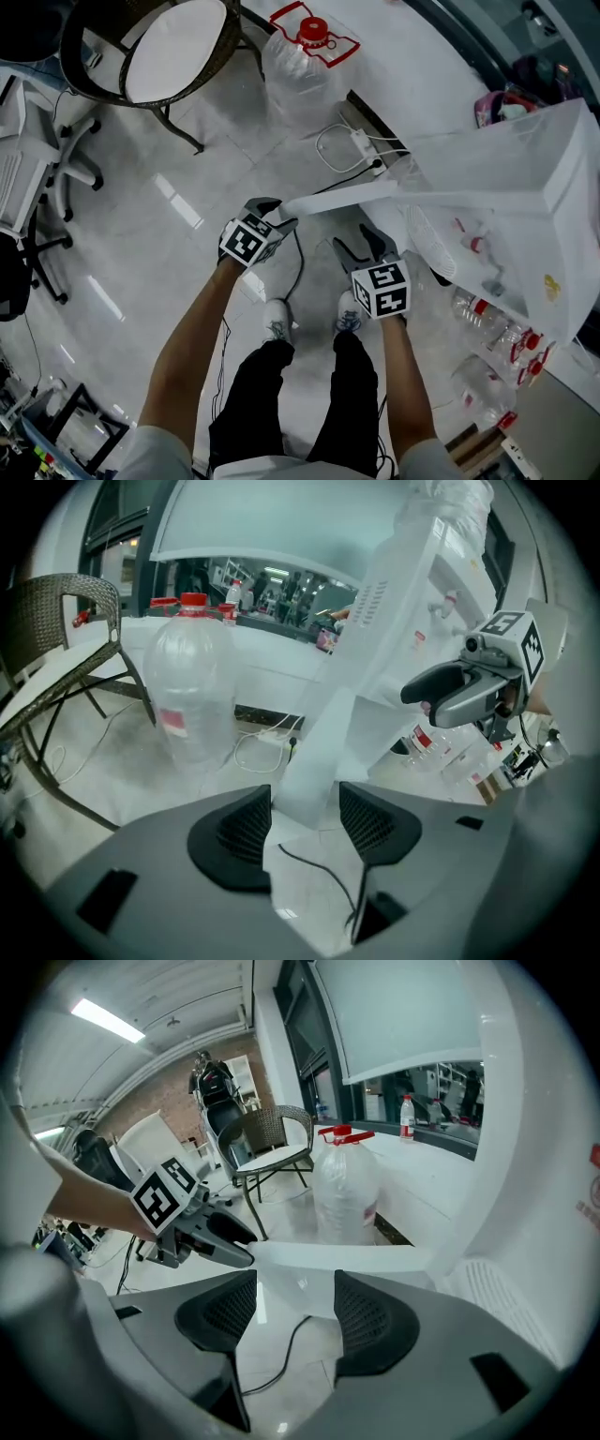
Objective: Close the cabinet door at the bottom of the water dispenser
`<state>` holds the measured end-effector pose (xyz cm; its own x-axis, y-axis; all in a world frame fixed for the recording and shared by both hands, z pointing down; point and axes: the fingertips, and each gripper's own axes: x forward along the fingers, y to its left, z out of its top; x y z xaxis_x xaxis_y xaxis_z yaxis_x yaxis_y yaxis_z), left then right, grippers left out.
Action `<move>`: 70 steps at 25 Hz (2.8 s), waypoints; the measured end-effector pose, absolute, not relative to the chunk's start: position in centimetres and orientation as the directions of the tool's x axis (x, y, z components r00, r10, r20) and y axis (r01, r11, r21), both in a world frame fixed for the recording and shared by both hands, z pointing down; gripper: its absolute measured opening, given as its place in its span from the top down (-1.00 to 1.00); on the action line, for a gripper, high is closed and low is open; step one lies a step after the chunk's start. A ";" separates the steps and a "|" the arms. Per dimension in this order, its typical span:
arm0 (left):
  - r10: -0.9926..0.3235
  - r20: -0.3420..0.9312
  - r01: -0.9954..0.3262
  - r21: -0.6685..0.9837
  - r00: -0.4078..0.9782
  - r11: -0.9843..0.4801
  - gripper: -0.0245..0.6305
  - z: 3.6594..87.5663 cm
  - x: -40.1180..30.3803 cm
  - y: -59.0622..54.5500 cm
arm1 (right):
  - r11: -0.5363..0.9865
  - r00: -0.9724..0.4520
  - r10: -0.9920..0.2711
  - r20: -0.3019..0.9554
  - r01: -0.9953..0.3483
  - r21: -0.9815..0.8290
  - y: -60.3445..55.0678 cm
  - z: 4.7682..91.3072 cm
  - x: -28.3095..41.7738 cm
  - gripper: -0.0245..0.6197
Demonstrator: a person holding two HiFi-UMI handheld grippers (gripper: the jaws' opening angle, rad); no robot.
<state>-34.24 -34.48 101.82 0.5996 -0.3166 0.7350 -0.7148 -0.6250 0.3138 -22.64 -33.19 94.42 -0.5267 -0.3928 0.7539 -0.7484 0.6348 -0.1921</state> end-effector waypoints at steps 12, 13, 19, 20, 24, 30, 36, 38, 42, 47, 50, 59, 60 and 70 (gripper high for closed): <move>-0.342 0.751 -0.770 0.330 0.565 -0.547 0.24 101.7 -31.4 -29.3 | 0.519 -0.466 -0.436 0.770 -0.829 -0.208 -25.2 93.8 -17.4 0.06; -0.344 0.755 -0.775 0.325 0.558 -0.542 0.25 101.7 -31.0 -28.4 | 0.511 -0.465 -0.443 0.766 -0.833 -0.210 -24.4 93.6 -16.7 0.06; -0.382 0.772 -0.836 0.337 0.509 -0.433 0.31 102.6 -27.5 -23.7 | 0.495 -0.470 -0.476 0.743 -0.842 -0.215 -19.2 92.5 -10.9 0.06; -0.383 0.773 -0.842 0.345 0.506 -0.415 0.31 102.8 -26.6 -22.9 | 0.498 -0.470 -0.470 0.747 -0.840 -0.215 -18.2 92.7 -9.6 0.06; -0.395 0.775 -0.863 0.380 0.494 -0.333 0.32 103.2 -22.2 -19.6 | 0.502 -0.470 -0.458 0.755 -0.837 -0.216 -15.0 92.9 -4.1 0.06; -0.426 0.781 -0.887 0.368 0.457 -0.278 0.33 102.9 -16.0 -16.9 | 0.513 -0.476 -0.469 0.744 -0.833 -0.210 -12.8 92.1 3.0 0.06; -0.413 0.784 -0.884 0.377 0.463 -0.274 0.32 103.0 -9.7 -16.3 | 0.502 -0.466 -0.494 0.734 -0.842 -0.196 -11.7 90.8 9.1 0.06; -0.405 0.786 -0.882 0.378 0.466 -0.282 0.30 102.9 -7.9 -16.5 | 0.498 -0.461 -0.502 0.732 -0.846 -0.191 -11.3 90.5 11.0 0.06; -0.388 0.792 -0.878 0.375 0.471 -0.299 0.26 102.9 -4.4 -17.1 | 0.480 -0.444 -0.505 0.740 -0.857 -0.186 -10.8 90.9 15.2 0.06; -0.379 0.800 -0.880 0.371 0.465 -0.298 0.21 102.6 -1.1 -17.9 | 0.445 -0.426 -0.522 0.739 -0.875 -0.191 -10.2 90.1 18.4 0.06; -0.372 0.796 -0.873 0.378 0.477 -0.310 0.23 102.6 1.6 -18.3 | 0.438 -0.416 -0.521 0.745 -0.879 -0.185 -9.7 89.6 20.3 0.06; -0.347 0.784 -0.818 0.327 0.514 -0.473 0.25 101.8 9.0 -21.4 | 0.414 -0.370 -0.540 0.756 -0.899 -0.144 -9.2 88.3 25.5 0.05; -0.347 0.777 -0.806 0.324 0.526 -0.495 0.25 101.5 9.9 -21.7 | 0.411 -0.369 -0.541 0.756 -0.900 -0.145 -9.2 88.2 25.9 0.05; -0.316 0.749 -0.757 0.357 0.582 -0.547 0.26 94.5 11.5 -18.1 | 0.425 -0.379 -0.572 0.728 -0.896 -0.132 -9.4 81.3 28.3 0.05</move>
